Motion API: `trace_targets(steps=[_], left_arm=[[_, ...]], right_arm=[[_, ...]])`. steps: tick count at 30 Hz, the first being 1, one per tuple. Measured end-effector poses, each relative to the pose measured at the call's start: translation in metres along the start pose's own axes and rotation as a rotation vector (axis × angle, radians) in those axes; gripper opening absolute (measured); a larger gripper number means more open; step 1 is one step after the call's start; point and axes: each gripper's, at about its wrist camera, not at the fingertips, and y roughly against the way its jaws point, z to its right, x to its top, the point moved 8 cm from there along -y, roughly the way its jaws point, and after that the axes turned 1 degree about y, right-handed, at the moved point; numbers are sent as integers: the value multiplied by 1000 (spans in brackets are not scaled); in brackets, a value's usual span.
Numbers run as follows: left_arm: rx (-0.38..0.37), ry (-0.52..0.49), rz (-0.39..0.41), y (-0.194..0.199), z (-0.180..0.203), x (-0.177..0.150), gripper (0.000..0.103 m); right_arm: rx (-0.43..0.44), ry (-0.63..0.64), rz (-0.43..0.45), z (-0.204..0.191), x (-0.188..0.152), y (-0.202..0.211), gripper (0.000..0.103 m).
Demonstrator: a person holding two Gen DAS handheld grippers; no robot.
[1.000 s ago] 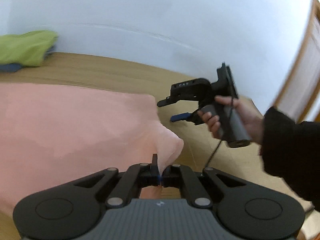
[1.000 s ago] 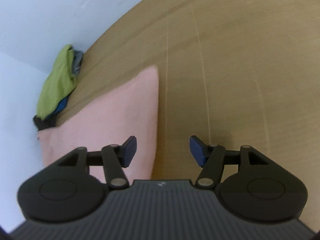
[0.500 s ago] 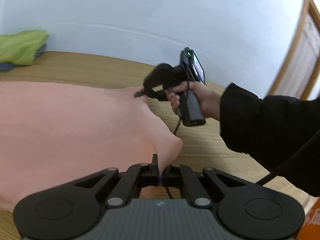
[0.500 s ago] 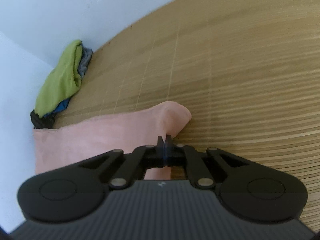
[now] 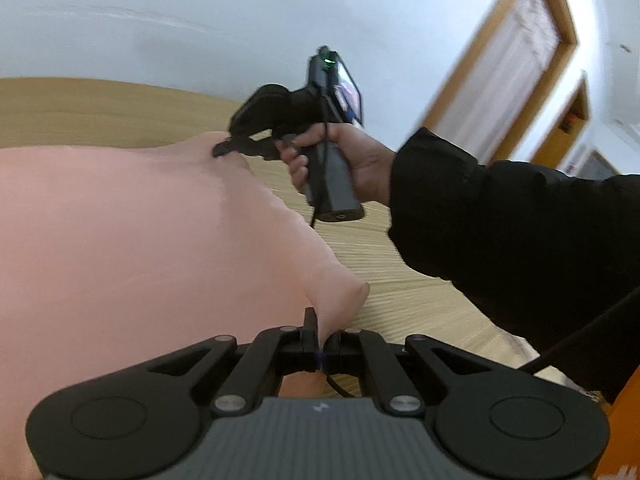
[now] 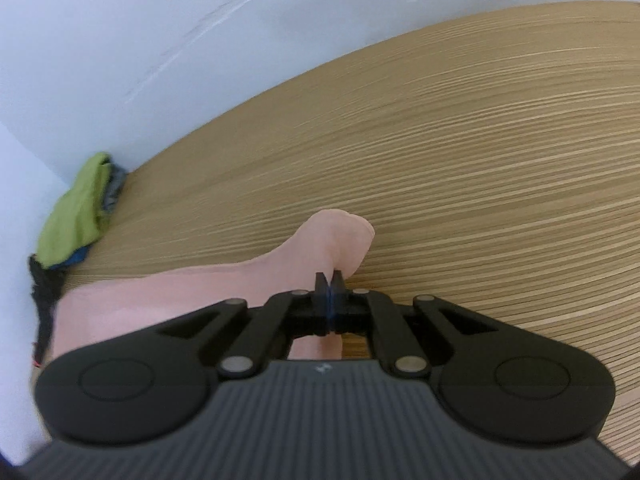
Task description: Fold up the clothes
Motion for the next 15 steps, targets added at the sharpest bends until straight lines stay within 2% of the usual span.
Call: trace_targets(steps=[4, 7, 10, 13, 15], left_arm=[[-83, -16, -56, -23, 23, 2, 1], [-111, -41, -106, -7, 43, -8, 2], [-90, -45, -151, -8, 43, -12, 15], [-33, -18, -182, -5, 27, -17, 46], [1, 4, -181, 7, 11, -16, 48]], right_arm=[[-82, 15, 19, 67, 10, 24, 3], [-142, 0, 44, 106, 15, 39, 3], [-206, -31, 69, 140, 17, 51, 3], [-270, -110, 60, 162, 13, 58, 7], [-276, -179, 47, 171, 8, 61, 12]])
